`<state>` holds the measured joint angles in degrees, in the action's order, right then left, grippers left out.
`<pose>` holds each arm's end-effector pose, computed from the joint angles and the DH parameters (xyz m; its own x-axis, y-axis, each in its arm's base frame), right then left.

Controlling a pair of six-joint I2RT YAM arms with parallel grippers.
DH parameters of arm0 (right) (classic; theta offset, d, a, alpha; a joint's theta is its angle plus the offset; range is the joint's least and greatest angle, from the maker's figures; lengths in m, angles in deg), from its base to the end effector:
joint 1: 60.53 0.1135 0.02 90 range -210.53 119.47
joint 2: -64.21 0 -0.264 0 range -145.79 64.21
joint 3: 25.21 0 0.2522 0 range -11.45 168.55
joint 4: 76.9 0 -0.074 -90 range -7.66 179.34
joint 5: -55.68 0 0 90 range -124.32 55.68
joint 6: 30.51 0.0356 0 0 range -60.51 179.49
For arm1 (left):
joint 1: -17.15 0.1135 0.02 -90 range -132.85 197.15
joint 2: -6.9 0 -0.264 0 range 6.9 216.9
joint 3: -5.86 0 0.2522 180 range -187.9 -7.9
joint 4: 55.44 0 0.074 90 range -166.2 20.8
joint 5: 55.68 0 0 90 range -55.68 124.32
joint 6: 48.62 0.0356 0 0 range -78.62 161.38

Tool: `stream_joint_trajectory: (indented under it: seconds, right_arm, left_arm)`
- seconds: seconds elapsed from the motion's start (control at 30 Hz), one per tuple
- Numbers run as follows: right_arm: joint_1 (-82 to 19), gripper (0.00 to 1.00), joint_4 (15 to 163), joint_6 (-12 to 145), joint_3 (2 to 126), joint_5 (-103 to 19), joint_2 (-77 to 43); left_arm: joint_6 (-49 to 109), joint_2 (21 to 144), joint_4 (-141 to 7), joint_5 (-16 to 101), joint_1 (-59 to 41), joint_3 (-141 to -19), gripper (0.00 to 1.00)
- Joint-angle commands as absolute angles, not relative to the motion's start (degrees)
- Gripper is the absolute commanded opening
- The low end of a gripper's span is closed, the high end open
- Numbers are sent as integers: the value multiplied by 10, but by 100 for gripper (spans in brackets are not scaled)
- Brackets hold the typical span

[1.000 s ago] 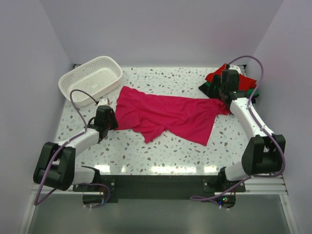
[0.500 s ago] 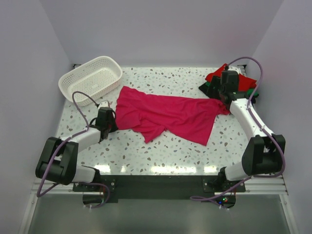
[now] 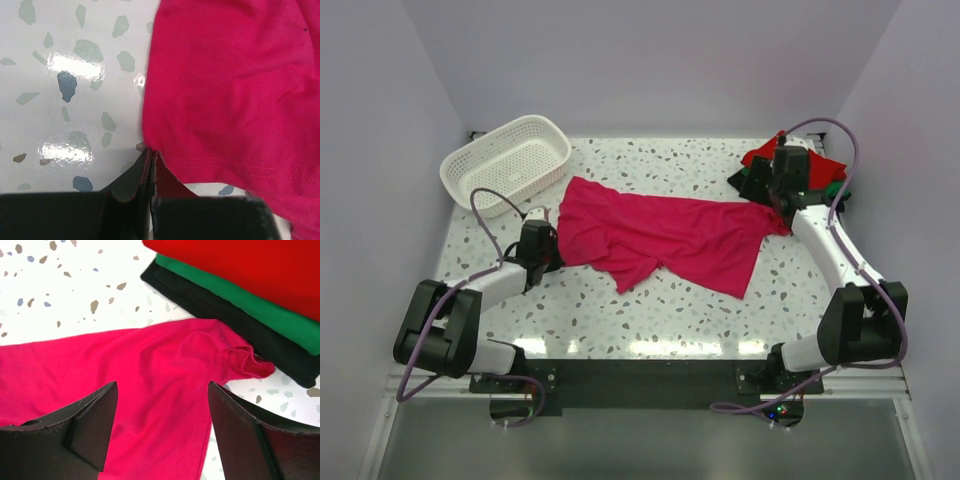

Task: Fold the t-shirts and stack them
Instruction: Flatten the tshirt out

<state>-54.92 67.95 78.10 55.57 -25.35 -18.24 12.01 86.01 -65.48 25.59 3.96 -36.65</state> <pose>0.3238 0.0262 0.3024 -0.5564 0.2621 -0.7885 0.2165 0.9619 0.1669 0.2423 -0.0512 0.1430 -0.6777 -0.3391 -0.6525 -0.2390 0.9407 -0.2406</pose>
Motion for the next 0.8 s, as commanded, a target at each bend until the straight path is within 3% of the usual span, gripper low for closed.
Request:
stream_joint_trajectory:
  seconds: [0.0, 0.37, 0.77]
  right_arm:
    - [-511, 75, 692, 788, 546, -272, -155]
    - [-401, 71, 619, 818, 461, -211, -127]
    - [-396, 68, 531, 886, 309, -210, -10]
  left_arm:
    - [133, 856, -639, 261, 45, -397, 0]
    - [163, 894, -590, 327, 83, -563, 0]
    - [154, 876, -527, 391, 112, -524, 0]
